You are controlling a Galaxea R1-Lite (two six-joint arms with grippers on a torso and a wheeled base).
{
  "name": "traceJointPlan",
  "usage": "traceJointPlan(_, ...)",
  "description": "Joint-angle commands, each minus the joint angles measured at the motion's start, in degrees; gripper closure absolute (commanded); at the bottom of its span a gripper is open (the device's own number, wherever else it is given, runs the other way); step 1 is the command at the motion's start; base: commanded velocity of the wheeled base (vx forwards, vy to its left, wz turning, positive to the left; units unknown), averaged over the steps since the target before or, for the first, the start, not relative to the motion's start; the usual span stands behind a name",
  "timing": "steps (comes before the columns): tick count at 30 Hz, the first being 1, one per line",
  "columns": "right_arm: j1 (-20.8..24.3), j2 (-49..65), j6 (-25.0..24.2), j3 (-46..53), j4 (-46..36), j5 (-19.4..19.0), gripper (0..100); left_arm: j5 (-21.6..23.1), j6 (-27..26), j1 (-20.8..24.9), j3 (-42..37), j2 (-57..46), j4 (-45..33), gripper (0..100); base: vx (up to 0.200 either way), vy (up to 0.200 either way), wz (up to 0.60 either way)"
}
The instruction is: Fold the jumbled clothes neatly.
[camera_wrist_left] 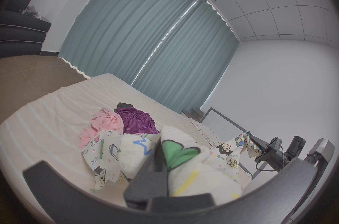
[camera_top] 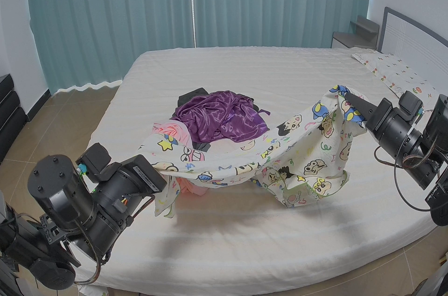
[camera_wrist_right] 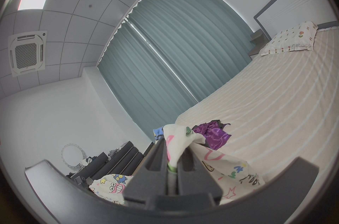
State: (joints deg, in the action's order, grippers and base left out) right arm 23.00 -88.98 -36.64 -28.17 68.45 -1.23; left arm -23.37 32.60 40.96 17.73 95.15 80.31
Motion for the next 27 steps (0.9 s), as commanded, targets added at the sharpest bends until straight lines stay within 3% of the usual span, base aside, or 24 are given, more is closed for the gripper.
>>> traceJointPlan(1, -0.06, 0.12, -0.01, -0.04, 0.02, 0.0, 100, -0.01, 0.01, 0.17, 0.03, -0.05, 0.02, 100, 0.0, -0.2, 0.0)
traceJointPlan(14, -0.77, 0.03, 0.08, 0.05, 0.02, 0.0, 100, 0.08, -0.25, 0.96, 0.2, 0.39, 0.02, 100, 0.0, -0.2, 0.0)
traceJointPlan(27, -4.55, -0.49, -0.01, 0.49, 0.02, -0.53, 100, -0.01, -0.43, 1.4, 2.49, 4.17, 0.02, 100, 0.0, -0.2, 0.0)
